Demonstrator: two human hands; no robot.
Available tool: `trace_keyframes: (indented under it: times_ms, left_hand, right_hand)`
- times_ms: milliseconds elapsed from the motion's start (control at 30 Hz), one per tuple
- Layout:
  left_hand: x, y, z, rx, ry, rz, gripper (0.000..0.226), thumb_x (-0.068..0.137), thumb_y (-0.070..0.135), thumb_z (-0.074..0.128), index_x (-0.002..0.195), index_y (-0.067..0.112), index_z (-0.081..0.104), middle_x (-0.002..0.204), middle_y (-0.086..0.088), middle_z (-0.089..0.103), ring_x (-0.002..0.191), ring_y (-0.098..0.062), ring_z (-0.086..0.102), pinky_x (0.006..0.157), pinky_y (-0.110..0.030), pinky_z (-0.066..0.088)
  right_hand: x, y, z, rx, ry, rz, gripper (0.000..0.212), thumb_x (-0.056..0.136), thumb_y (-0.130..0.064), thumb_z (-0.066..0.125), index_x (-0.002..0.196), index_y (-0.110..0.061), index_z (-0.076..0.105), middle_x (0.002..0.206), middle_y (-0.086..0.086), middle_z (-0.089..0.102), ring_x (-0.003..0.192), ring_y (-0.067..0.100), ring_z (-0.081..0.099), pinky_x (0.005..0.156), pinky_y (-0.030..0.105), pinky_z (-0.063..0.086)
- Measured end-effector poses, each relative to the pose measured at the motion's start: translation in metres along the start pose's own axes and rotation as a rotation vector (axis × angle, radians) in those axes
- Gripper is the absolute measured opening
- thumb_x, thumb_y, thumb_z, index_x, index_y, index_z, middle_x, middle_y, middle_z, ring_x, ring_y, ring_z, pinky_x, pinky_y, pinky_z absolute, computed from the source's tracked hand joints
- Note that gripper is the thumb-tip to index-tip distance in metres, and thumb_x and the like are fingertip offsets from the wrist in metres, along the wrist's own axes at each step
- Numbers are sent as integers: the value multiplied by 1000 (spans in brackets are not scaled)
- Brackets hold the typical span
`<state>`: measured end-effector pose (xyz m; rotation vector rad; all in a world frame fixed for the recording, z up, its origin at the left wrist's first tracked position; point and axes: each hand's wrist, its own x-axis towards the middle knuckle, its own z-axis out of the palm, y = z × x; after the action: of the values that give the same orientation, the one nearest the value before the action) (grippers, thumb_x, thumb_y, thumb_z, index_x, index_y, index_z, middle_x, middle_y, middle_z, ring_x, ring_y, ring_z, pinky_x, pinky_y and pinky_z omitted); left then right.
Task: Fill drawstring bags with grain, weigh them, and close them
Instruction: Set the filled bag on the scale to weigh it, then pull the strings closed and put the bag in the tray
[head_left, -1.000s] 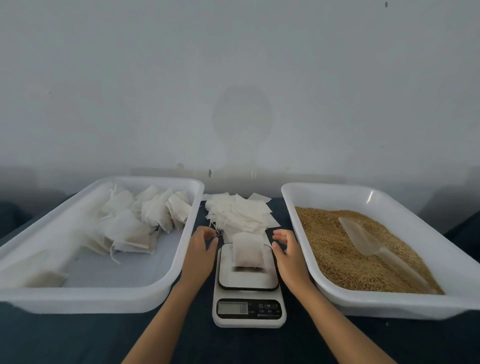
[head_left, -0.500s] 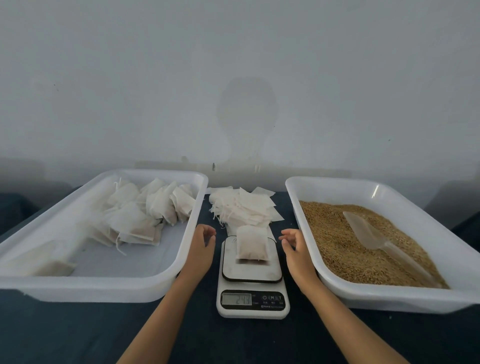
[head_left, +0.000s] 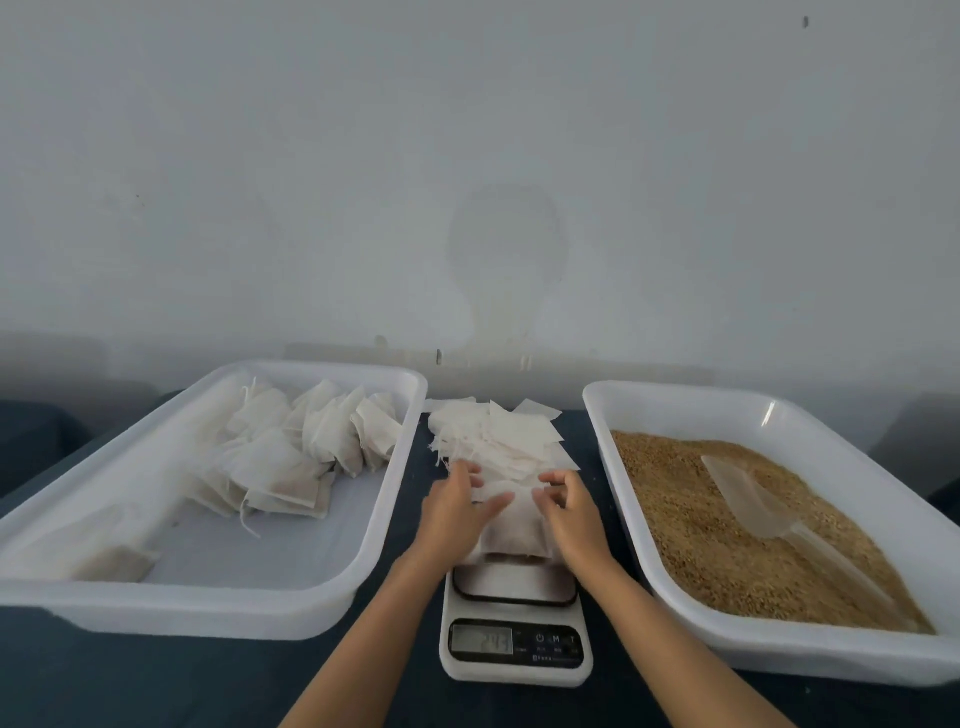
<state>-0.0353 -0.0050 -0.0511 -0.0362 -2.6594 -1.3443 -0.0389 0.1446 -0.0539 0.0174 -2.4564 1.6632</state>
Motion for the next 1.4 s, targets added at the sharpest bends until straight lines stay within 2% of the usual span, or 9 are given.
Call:
trace_keyframes:
  times_ms: [133,233,433,567,667,933,1100,1233,1400]
  left_hand:
    - [6,16,4,255,-77,-39,79,77,59,64,134,16,31,124,-4,57,120,-22,50,107,-38,27]
    - [3,24,1,257,-17,-15,80,74,56,68,133,18,30,106,5,60,111,-16,54,109,-38,23]
    - [-6,42,-24,-78,173,31,57,75,38,75,116,20,40,76,7,52,69,-7,52,61,-9,40]
    - [-9,54,-57,-45,253,90,20,82,34,70,83,20,55,68,12,49,59,-3,43,52,-16,31]
    - [-10,56,-91,60,326,118,27,84,31,66,67,20,49,57,8,43,54,-9,39,49,-21,25]
    - [-25,0,-188,271,325,-86,34,85,30,65,63,22,40,55,6,43,53,-10,39,48,-23,25]
    - [-40,-59,-228,405,238,-337,18,85,30,66,81,21,50,82,3,52,73,-20,49,58,-27,35]
    - [-52,-94,-255,517,142,-498,38,90,31,60,122,13,50,119,-6,57,91,-22,59,70,-25,43]
    - [-63,-116,-276,773,46,-580,26,94,32,51,115,17,51,99,4,55,89,-15,54,72,-23,42]
  right_hand:
    - [-2,-9,2,-32,30,-23,19,88,-7,61,105,-13,56,89,2,60,88,19,59,86,37,47]
    - [-8,-18,0,44,58,-86,23,85,-1,63,102,-14,55,83,8,64,83,22,64,76,31,50]
    - [-10,-54,1,125,65,-218,32,83,0,66,101,-22,53,77,0,67,74,4,64,69,17,48]
    - [-6,-90,12,173,35,-297,27,85,0,64,99,-21,56,85,-2,66,81,5,63,72,16,49]
    - [-2,-118,30,212,-21,-357,24,86,-1,63,97,-21,57,85,-4,64,79,3,61,71,13,47]
    - [-12,-161,127,200,-327,-378,28,87,-3,61,87,-29,52,83,-12,59,74,-4,56,66,7,43]
    - [-21,-158,197,-119,-475,-269,18,89,-9,51,107,-14,53,95,-2,59,91,15,55,76,24,40]
    - [-37,-155,232,-406,-799,-191,34,89,-15,49,121,-4,51,104,12,56,94,23,52,80,32,43]
    - [-58,-162,254,-512,-1202,-126,38,93,-3,43,130,-8,50,132,13,51,119,28,51,94,40,47]
